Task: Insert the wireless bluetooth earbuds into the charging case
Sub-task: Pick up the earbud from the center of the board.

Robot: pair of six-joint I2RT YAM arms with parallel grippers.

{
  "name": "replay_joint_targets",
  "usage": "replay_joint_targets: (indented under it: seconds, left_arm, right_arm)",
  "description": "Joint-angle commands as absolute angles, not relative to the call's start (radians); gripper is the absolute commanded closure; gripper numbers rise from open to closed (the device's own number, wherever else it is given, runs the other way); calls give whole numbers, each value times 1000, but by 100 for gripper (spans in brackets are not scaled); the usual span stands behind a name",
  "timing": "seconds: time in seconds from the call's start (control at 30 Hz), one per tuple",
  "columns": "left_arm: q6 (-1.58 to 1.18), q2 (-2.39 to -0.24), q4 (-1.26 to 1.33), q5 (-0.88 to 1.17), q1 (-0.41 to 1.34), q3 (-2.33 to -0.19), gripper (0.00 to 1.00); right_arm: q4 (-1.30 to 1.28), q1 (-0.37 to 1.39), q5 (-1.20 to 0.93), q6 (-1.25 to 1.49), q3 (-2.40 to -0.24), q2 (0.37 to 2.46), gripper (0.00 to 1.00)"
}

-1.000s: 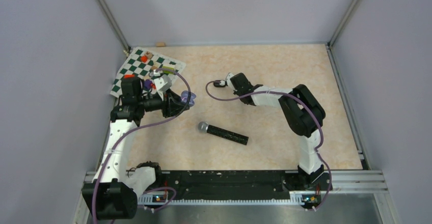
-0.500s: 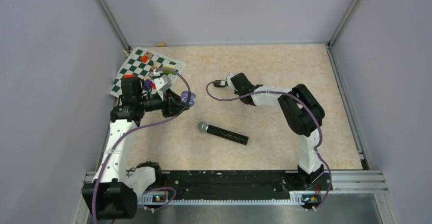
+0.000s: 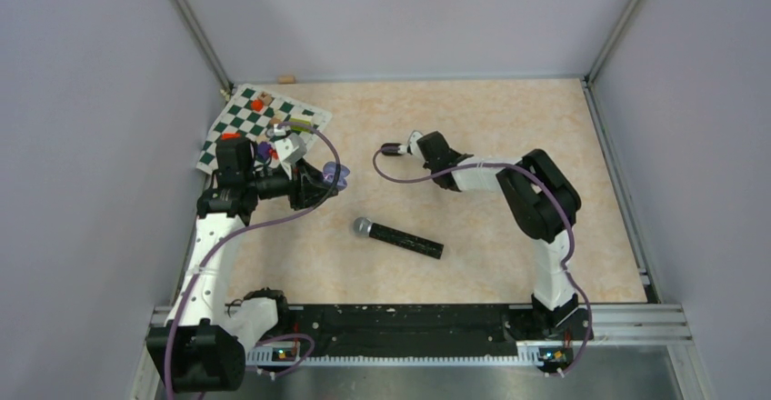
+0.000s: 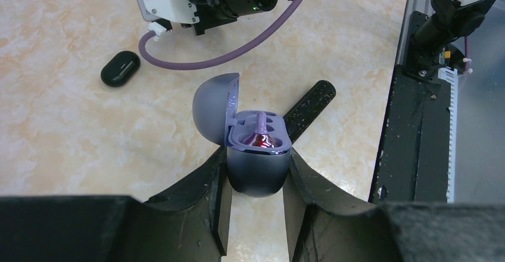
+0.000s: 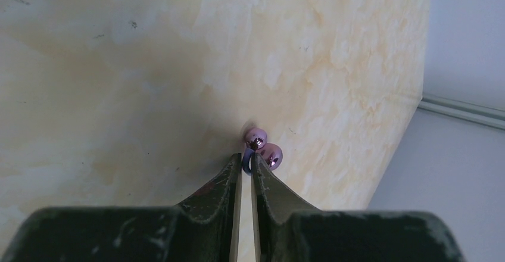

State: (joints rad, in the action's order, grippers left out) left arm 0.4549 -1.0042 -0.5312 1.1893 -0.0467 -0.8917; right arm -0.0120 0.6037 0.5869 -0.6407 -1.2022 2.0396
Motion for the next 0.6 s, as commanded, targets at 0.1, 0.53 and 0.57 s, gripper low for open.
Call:
replay_joint_targets:
  seconds: [0.1, 0.53, 0.57]
  left_arm:
    - [464, -999, -508, 1225, -54, -890, 100]
    - [463, -1003, -503, 1224, -55, -892, 100]
    - [463, -1005, -502, 1225, -55, -891, 100]
  right_arm:
    - [103, 591, 597, -687, -1151, 1963, 91]
    - [64, 582, 473, -629, -1141, 1785, 94]
    - [31, 574, 433, -605, -1154, 1763, 94]
